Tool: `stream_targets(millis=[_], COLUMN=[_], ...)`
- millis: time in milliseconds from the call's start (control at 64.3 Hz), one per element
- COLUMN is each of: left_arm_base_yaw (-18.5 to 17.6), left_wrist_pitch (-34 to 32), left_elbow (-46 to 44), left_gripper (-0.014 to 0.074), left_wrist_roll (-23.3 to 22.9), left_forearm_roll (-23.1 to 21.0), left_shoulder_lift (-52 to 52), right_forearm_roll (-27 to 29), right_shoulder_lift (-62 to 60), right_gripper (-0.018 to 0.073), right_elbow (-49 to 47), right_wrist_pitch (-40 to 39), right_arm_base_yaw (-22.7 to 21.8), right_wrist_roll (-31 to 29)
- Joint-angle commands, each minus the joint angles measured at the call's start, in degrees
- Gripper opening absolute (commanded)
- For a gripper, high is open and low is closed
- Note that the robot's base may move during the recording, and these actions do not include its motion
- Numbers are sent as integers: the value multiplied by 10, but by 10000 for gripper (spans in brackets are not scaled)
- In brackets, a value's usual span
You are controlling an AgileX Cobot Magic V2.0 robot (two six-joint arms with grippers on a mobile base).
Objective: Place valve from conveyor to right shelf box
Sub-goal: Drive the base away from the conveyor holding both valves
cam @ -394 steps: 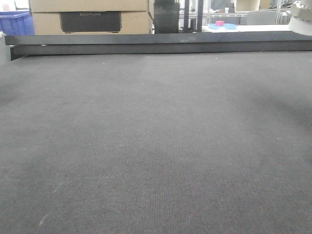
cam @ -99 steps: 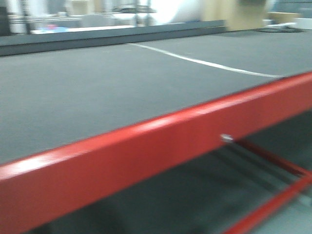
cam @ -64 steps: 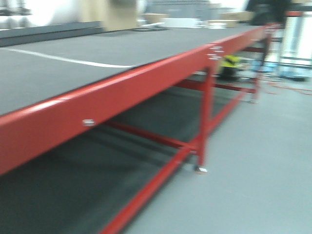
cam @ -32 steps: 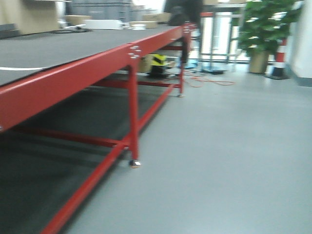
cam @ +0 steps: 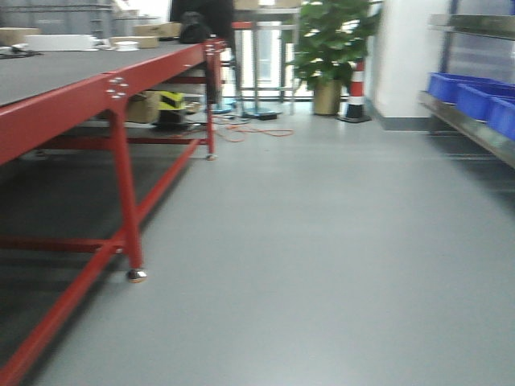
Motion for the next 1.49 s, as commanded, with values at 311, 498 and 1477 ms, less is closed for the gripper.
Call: stream_targets(millis=[311,498,1477], left_arm_base_yaw=[-3,-3,-3], left_wrist_pitch=[-34,-34,-34], left_elbow=[-4,-4,-4], left_gripper=[-111,-111,-111], left_wrist_roll=[-1,-1,-1], left_forearm_roll=[-4,-4,-4], left_shoulder_lift=[-5,-5,-5], right_forearm_roll=[-4,-4,-4], right_shoulder_lift=[-5,-5,-5], right_gripper=[-154,-154,-154], right_elbow=[-5,-5,-5], right_wrist_pitch=[-47,-47,-47], right_arm_base_yaw=[-3,-3,-3], right_wrist_roll=[-1,-1,-1])
